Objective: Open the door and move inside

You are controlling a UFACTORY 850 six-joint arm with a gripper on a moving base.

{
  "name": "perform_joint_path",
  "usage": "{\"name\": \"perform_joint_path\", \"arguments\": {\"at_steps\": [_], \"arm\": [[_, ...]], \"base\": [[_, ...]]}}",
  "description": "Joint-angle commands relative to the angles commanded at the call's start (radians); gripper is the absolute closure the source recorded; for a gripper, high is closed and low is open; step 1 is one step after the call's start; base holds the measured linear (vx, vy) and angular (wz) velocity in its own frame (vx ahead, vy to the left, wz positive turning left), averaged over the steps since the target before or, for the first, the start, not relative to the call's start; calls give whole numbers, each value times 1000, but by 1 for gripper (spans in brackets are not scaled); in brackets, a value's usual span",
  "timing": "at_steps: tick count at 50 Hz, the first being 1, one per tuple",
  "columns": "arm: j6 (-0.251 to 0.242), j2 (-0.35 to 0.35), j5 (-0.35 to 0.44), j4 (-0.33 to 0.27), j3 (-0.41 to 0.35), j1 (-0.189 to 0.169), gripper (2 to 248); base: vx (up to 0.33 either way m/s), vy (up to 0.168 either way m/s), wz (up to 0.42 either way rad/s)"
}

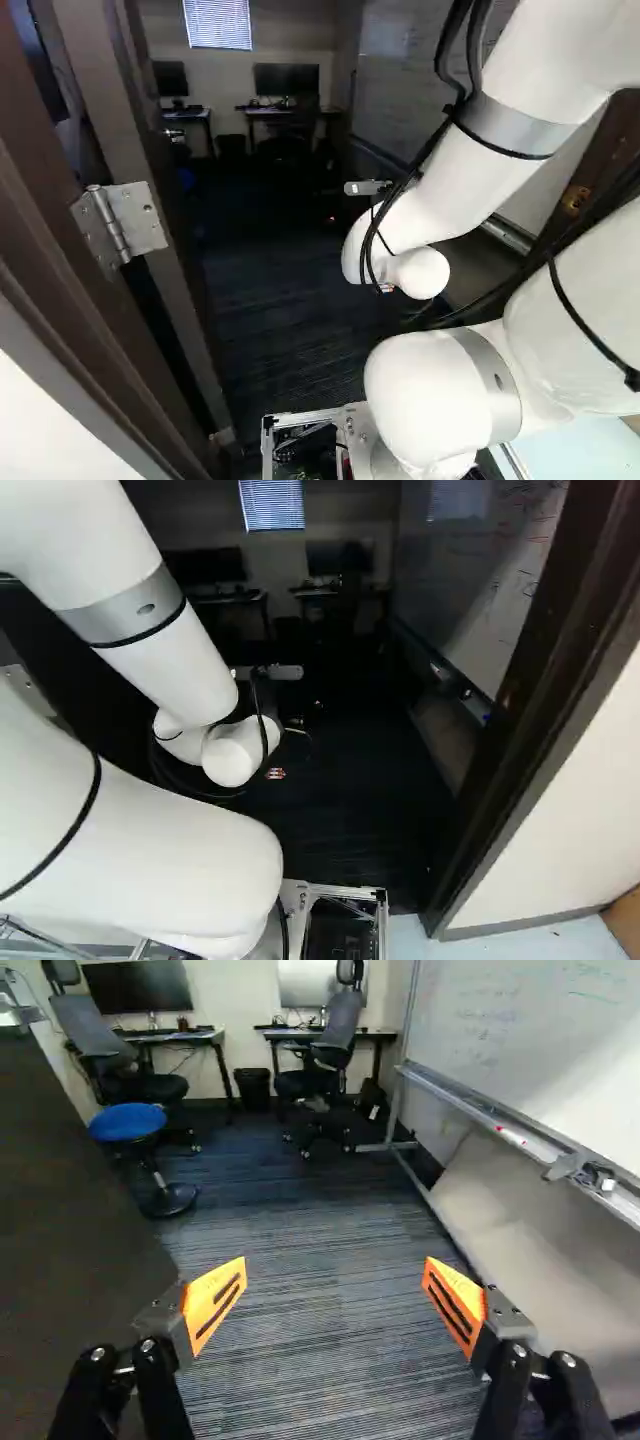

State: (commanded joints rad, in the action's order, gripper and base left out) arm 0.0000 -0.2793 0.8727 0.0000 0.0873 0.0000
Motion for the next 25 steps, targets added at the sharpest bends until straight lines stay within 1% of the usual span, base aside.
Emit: {"name": "perform_joint_path", "arguments": {"at_steps": [19, 22, 25], "arm": [[0, 0, 0, 0, 0, 0, 3], [0, 0, 0, 0, 0, 0, 3], [0, 0, 0, 0, 0, 0, 3]], "base": [[105, 73, 334], [143, 54, 221], [135, 14, 33]]}}
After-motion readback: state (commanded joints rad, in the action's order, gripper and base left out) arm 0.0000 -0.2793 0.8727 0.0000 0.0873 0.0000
